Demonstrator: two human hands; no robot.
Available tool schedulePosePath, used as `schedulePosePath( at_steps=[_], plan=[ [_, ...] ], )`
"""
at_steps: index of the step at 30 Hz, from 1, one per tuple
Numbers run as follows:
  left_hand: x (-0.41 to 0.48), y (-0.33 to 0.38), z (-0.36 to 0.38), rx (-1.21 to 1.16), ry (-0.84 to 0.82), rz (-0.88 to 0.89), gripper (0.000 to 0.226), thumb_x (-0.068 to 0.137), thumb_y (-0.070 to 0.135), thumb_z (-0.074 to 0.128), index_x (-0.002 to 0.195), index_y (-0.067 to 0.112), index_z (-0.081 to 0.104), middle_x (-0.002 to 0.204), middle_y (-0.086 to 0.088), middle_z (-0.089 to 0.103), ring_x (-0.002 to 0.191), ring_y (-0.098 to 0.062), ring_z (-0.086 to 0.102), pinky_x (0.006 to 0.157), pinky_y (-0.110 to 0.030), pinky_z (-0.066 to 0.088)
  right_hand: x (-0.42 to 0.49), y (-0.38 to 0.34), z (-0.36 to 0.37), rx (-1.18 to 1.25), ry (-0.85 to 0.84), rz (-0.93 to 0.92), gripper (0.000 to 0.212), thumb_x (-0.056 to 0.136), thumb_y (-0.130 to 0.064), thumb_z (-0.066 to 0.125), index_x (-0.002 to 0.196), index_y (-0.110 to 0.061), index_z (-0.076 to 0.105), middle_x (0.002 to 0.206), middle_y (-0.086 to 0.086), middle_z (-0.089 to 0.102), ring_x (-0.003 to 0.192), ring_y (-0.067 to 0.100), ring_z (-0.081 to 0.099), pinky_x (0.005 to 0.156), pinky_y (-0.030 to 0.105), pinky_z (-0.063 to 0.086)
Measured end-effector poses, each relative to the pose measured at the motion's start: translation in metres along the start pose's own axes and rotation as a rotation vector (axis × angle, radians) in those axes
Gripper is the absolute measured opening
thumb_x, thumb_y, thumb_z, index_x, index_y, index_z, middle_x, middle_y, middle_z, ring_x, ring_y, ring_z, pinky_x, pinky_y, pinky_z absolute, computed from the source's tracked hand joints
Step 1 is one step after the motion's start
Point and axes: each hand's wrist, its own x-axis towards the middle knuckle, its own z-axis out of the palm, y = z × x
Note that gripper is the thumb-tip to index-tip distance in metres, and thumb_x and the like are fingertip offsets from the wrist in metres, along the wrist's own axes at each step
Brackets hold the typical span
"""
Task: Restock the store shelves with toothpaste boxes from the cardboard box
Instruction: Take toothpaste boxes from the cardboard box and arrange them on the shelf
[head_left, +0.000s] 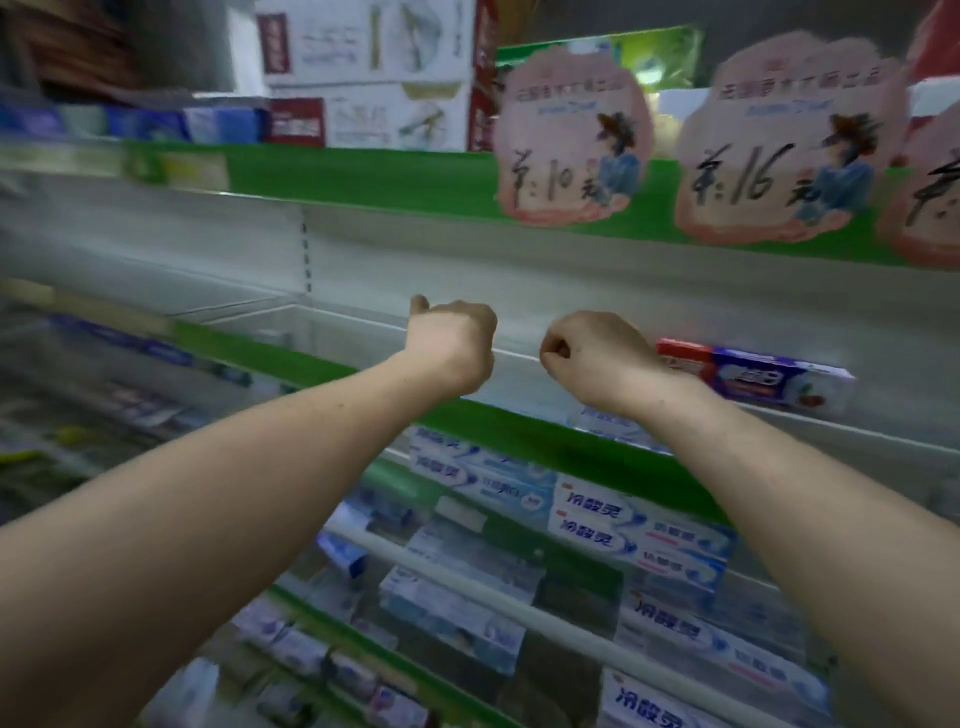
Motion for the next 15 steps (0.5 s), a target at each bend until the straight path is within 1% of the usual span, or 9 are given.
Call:
schedulePosePath(
  at_steps=[2, 4, 6, 8, 10, 12, 15],
  plan=[
    [-0.018, -0.034, -0.007, 0.003, 0.01, -0.064, 0.015, 0.087, 0.009, 0.047, 0.088, 0.016, 0.061, 0.081, -0.004, 0.062, 0.073, -0.026, 0.052, 0.102, -0.042, 0.028, 0.008, -0.033, 0.01, -0.01, -0.011, -0.045, 0.02, 0.091, -0.018, 0.049, 0.093, -0.018, 0.069, 0.099, 0.006, 0.068, 0.088, 0.027, 0.06, 0.073, 0.029, 0.046],
    [-0.039, -0.072, -0.016, 0.027, 0.008, -0.124, 0.016, 0.086, 0.008, 0.049, 0.088, 0.015, 0.063, 0.083, -0.004, 0.065, 0.08, -0.026, 0.058, 0.103, -0.043, 0.027, 0.012, -0.071, 0.02, -0.005, -0.01, -0.116, 0.021, 0.091, -0.019, 0.05, 0.094, -0.02, 0.071, 0.098, 0.008, 0.07, 0.088, 0.029, 0.061, 0.072, 0.031, 0.047],
    [-0.061, -0.112, -0.025, 0.062, 0.009, -0.169, 0.015, 0.085, 0.01, 0.049, 0.089, 0.017, 0.062, 0.091, -0.005, 0.066, 0.091, -0.027, 0.061, 0.101, -0.042, 0.028, 0.014, -0.114, 0.029, 0.011, -0.011, -0.186, 0.021, 0.09, -0.019, 0.051, 0.096, -0.02, 0.072, 0.101, 0.009, 0.07, 0.093, 0.031, 0.062, 0.074, 0.033, 0.048],
    [-0.087, -0.152, -0.034, 0.102, 0.008, -0.213, 0.014, 0.085, 0.013, 0.05, 0.091, 0.019, 0.061, 0.098, -0.007, 0.067, 0.095, -0.028, 0.061, 0.097, -0.04, 0.03, 0.014, -0.158, 0.041, 0.033, -0.014, -0.247, 0.021, 0.09, -0.02, 0.052, 0.099, -0.019, 0.071, 0.106, 0.01, 0.07, 0.098, 0.033, 0.062, 0.076, 0.033, 0.046],
    [-0.115, -0.191, -0.044, 0.139, 0.023, -0.259, 0.012, 0.086, 0.017, 0.051, 0.094, 0.019, 0.061, 0.103, -0.008, 0.067, 0.1, -0.028, 0.061, 0.095, -0.038, 0.031, 0.011, -0.203, 0.052, 0.072, -0.026, -0.298, 0.02, 0.091, -0.02, 0.052, 0.099, -0.019, 0.071, 0.108, 0.011, 0.069, 0.1, 0.034, 0.061, 0.073, 0.031, 0.043],
    [-0.147, -0.231, -0.054, 0.163, 0.026, -0.314, 0.011, 0.086, 0.018, 0.051, 0.093, 0.019, 0.06, 0.105, -0.008, 0.067, 0.1, -0.03, 0.061, 0.093, -0.037, 0.032, 0.005, -0.253, 0.062, 0.112, -0.048, -0.349, 0.02, 0.09, -0.02, 0.052, 0.099, -0.019, 0.071, 0.108, 0.011, 0.068, 0.1, 0.034, 0.061, 0.075, 0.033, 0.045],
    [-0.192, -0.282, -0.068, 0.157, 0.0, -0.417, 0.011, 0.083, 0.013, 0.051, 0.09, 0.018, 0.058, 0.099, -0.007, 0.067, 0.097, -0.03, 0.061, 0.094, -0.039, 0.031, -0.009, -0.322, 0.075, 0.176, -0.072, -0.386, 0.019, 0.089, -0.02, 0.053, 0.096, -0.02, 0.071, 0.103, 0.01, 0.069, 0.096, 0.032, 0.062, 0.076, 0.034, 0.05]
  ],
)
